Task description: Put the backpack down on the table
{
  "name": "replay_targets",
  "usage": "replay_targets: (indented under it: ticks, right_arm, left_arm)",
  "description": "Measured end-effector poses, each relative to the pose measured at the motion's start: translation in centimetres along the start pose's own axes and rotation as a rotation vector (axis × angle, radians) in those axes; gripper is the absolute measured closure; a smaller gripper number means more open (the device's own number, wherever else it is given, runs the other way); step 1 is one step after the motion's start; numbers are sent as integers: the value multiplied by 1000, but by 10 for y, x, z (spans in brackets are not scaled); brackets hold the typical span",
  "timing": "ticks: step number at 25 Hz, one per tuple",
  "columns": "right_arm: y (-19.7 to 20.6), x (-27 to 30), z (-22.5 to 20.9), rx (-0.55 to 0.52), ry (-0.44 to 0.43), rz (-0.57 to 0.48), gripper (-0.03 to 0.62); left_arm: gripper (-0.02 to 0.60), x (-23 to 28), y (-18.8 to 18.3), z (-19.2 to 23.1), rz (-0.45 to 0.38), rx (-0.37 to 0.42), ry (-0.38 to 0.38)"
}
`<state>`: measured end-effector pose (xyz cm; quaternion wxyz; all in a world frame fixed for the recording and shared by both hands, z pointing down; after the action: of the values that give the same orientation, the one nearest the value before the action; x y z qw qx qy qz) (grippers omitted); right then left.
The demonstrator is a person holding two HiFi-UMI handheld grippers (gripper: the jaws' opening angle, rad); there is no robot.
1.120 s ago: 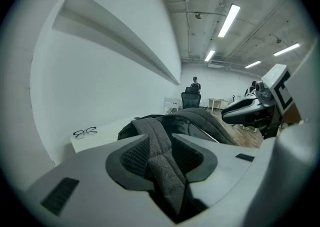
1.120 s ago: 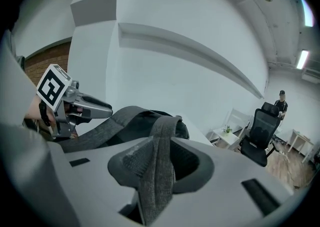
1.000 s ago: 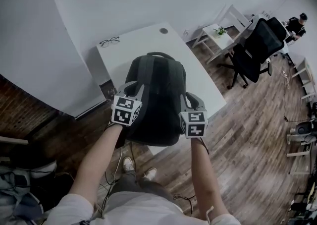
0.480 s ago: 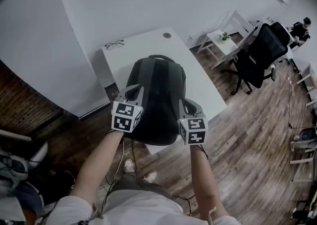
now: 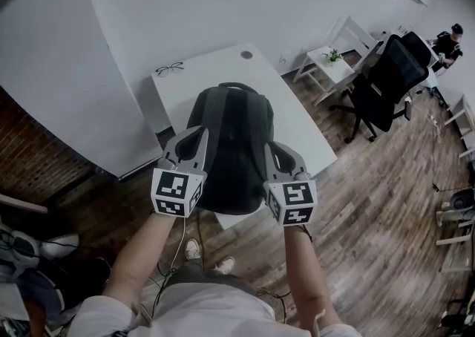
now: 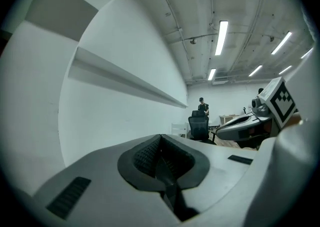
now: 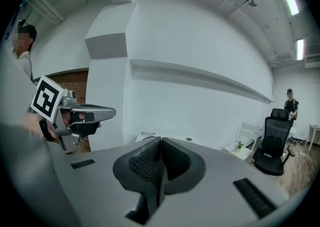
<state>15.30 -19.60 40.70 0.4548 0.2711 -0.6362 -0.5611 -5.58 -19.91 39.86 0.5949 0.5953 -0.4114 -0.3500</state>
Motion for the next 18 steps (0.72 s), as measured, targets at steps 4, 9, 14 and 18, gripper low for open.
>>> replay_targets:
  ticks: [4, 9, 14, 18]
  right_arm:
    - [-14, -19, 8, -23, -3, -51, 553]
    - [-34, -43, 24, -54, 4, -112, 553]
    - [-53, -62, 28, -69, 3, -160, 553]
    - [-62, -84, 33, -77, 17, -198, 553]
  left_arm:
    - [563, -25, -20, -5, -64, 19, -3]
    - [563, -58, -40, -1, -109, 57, -2]
    - [563, -74, -66, -5, -158, 69, 3]
    - [563, -92, -83, -8, -197, 87, 4]
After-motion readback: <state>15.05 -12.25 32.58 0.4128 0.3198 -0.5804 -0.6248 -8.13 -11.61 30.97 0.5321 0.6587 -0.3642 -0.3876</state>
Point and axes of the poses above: the fingertips, and each gripper's own axes: x forward along the fingers, z to its left, y out of its underside, the point moved 7 cm from there along -x, backward along the fingers, and after that the axes turned 2 degrees about x, right-handed, at the moved point
